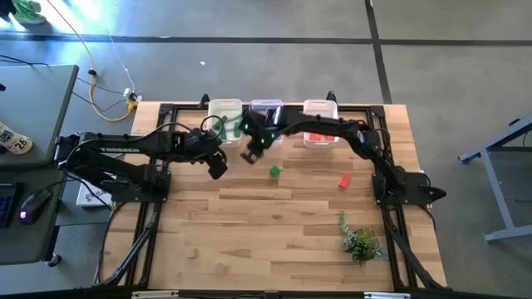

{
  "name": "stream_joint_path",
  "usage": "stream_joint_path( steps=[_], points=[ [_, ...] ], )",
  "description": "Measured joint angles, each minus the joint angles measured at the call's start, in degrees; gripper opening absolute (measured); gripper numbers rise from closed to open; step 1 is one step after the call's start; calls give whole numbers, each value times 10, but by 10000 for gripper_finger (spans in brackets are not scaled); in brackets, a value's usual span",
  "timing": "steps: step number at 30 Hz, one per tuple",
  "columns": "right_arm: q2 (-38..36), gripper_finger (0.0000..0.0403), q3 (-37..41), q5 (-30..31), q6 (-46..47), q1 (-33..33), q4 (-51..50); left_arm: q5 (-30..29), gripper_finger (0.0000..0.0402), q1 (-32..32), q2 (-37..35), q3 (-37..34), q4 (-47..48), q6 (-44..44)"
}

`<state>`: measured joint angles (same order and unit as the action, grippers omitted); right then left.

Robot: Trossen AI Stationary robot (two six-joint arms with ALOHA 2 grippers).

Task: Sort & place blocks by color
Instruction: Put the green block into the left white bin

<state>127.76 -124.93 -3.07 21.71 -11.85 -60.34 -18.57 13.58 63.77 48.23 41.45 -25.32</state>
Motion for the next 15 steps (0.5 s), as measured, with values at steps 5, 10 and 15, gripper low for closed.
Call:
stream_joint_path(
  steps=[5,10,15],
  points=[
    [-1,70,-43,-1,-27,-26,30,-2,177,0,0,0,-39,-6],
    [-1,70,-70,-3,-37,-41,37,-3,177,13,0,0,-96,-6],
    [0,70,-86,-4,-38,-44,62,-12,177,36,0,0,-134,7]
  ],
)
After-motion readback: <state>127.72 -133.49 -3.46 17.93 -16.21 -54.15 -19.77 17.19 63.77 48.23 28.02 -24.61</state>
